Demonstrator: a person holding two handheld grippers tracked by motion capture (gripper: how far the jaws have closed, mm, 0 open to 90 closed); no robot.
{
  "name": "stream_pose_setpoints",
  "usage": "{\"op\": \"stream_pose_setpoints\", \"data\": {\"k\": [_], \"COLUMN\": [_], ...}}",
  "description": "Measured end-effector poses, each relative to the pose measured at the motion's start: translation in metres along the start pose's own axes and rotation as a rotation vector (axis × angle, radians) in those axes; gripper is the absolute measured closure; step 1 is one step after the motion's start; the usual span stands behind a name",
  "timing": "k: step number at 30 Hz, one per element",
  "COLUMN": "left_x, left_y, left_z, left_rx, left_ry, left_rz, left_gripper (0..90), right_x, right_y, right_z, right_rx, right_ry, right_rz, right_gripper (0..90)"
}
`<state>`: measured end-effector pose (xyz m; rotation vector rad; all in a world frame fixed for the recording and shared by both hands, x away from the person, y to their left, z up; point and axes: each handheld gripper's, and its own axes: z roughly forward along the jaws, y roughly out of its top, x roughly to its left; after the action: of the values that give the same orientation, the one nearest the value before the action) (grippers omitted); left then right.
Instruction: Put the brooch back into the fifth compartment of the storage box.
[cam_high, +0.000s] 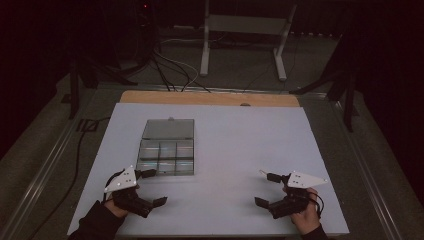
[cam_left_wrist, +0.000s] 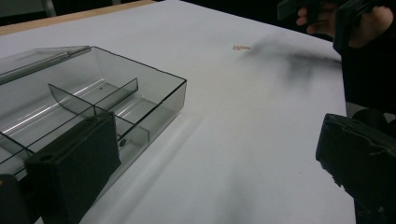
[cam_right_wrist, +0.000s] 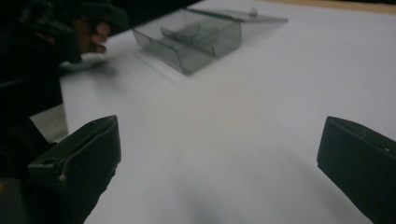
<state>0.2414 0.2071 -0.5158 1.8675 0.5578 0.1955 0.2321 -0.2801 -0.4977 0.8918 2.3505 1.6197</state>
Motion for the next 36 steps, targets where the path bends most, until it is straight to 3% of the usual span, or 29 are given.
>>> {"op": "stream_pose_setpoints", "data": {"k": [6,9,14,17,23,32,36], "left_x": [0.0,0.0,0.0,0.0,0.0,0.0,0.001], "left_y": [-0.001,-0.003,-0.003,-0.002,-0.002,-0.002,-0.002], "left_z": [-0.002,-0.003,-0.004,-0.004,-0.004,-0.004,-0.005], "left_rx": [0.0,0.003,-0.007,-0.009,-0.004,-0.008,-0.01], "left_ry": [0.0,0.002,-0.002,-0.004,-0.004,-0.004,-0.004], "left_rz": [0.006,0.005,0.006,0.003,0.006,0.001,0.001], "left_gripper": [1.1,1.1,1.1,1.1,1.1,1.1,1.1], "right_x": [0.008,0.01,0.007,0.004,-0.015,-0.037,-0.042], "right_y": [0.017,0.023,0.032,0.036,0.042,0.039,0.038], "right_z": [0.002,0.004,0.003,0.002,0.001,0.003,0.004], "right_rx": [-0.044,-0.044,-0.073,-0.082,-0.1,-0.057,-0.045], "right_ry": [0.074,0.06,0.062,0.049,-0.003,-0.066,-0.07], "right_rz": [-0.021,-0.045,-0.041,-0.039,0.026,0.091,0.107], "right_gripper": [0.0,0.0,0.0,0.0,0.0,0.0,0.0]}}
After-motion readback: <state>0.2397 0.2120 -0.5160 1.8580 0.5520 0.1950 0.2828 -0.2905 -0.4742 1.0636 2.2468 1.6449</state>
